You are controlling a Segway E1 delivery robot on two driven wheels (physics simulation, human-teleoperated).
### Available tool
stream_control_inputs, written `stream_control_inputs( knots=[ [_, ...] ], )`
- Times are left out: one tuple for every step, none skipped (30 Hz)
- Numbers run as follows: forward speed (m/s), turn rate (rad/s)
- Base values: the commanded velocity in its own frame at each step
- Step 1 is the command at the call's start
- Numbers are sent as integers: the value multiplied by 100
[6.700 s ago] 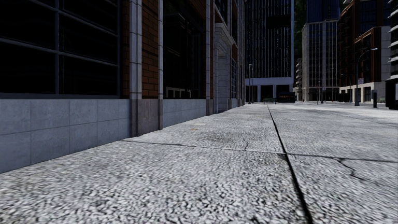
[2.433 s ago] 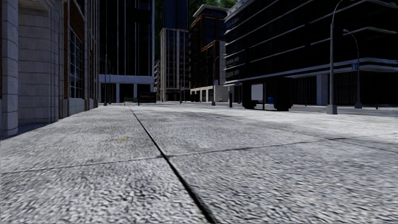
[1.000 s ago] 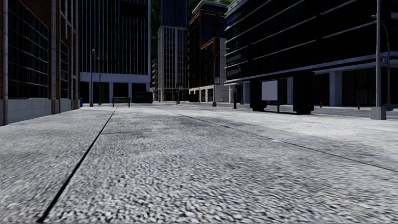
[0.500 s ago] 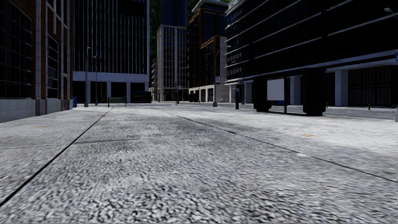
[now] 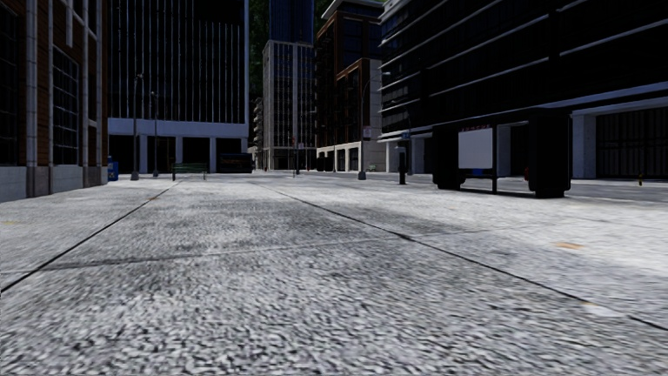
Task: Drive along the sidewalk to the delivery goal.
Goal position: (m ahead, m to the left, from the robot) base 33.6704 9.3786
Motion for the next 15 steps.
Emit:
stream_control_inputs(
  knots=[
    [200, 0],
    [200, 0],
    [200, 0],
    [200, 0],
    [200, 0],
    [200, 0],
    [200, 0],
    [200, 0],
    [200, 0],
    [200, 0],
    [200, 0],
    [200, 0],
    [200, 0],
    [200, 0],
    [200, 0]
  ],
)
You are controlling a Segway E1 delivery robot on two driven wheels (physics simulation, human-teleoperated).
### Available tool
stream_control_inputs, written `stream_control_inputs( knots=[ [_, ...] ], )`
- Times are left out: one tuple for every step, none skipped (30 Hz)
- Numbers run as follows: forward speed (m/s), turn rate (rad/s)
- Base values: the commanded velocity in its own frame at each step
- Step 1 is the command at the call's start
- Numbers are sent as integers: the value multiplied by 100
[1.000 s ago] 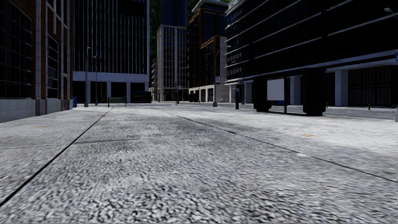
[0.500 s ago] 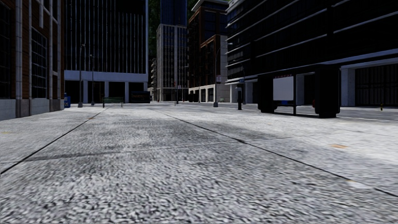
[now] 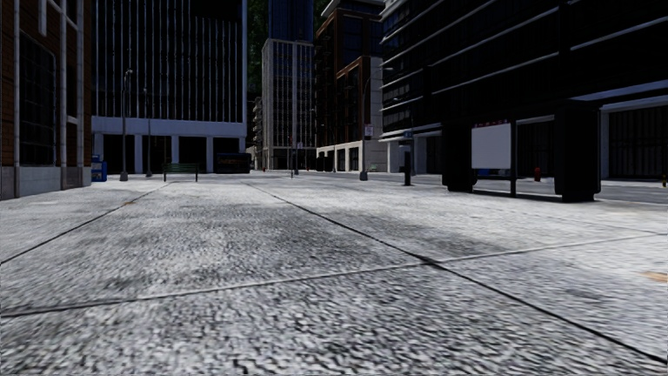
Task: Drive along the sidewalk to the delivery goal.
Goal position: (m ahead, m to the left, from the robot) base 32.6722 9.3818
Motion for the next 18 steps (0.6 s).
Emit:
stream_control_inputs(
  knots=[
    [200, 0],
    [200, 0],
    [200, 0],
    [200, 0],
    [200, 0],
    [200, 0],
    [200, 0],
    [200, 0],
    [200, 0],
    [200, 0],
    [200, 0],
    [200, 0],
    [200, 0],
    [200, 0],
    [200, 0],
    [200, 0],
    [200, 0],
    [200, 0]
  ],
)
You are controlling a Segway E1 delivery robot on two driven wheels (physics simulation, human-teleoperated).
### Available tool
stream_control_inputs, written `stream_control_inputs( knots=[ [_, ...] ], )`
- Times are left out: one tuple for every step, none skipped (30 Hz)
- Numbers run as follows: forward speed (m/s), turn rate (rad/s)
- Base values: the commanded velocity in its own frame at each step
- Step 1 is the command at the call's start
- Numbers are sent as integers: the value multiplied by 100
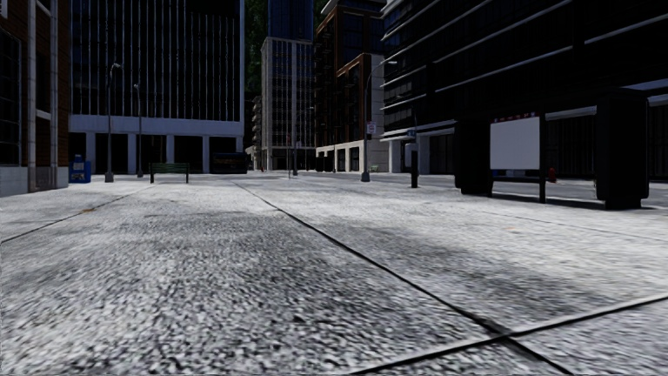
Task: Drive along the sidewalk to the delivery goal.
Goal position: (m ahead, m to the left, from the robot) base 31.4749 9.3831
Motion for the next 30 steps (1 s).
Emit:
stream_control_inputs(
  knots=[
    [200, 0],
    [200, 0],
    [200, 0],
    [200, 0],
    [200, 0],
    [200, 0],
    [200, 0],
    [200, 0],
    [200, 0],
    [200, 0],
    [200, 0],
    [200, 0],
    [200, 0],
    [200, 0],
    [200, 0],
    [200, 0],
    [200, 0],
    [200, 0],
    [200, 0],
    [200, 0],
    [200, 0],
    [200, 0],
    [200, 0],
    [200, 0],
    [200, 0],
    [200, 0],
    [200, 0],
    [200, 0],
    [200, 0],
    [200, 0]
  ],
)
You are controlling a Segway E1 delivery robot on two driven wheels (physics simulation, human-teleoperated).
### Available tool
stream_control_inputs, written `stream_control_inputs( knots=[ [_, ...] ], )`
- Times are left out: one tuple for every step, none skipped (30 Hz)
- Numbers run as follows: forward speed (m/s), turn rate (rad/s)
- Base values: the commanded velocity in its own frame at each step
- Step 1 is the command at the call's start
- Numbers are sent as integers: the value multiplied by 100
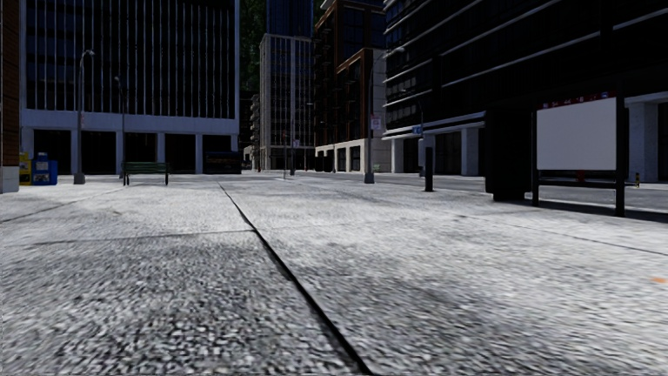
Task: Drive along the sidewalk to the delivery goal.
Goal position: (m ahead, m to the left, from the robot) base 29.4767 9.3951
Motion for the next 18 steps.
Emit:
stream_control_inputs(
  knots=[
    [200, 0],
    [200, 0],
    [200, 0],
    [200, 0],
    [200, 0],
    [200, 0],
    [200, 0],
    [200, 0],
    [200, 0],
    [200, 0],
    [200, 0],
    [200, 0],
    [200, 0],
    [200, 0],
    [200, 0],
    [200, 0],
    [200, 0],
    [200, 0]
  ],
)
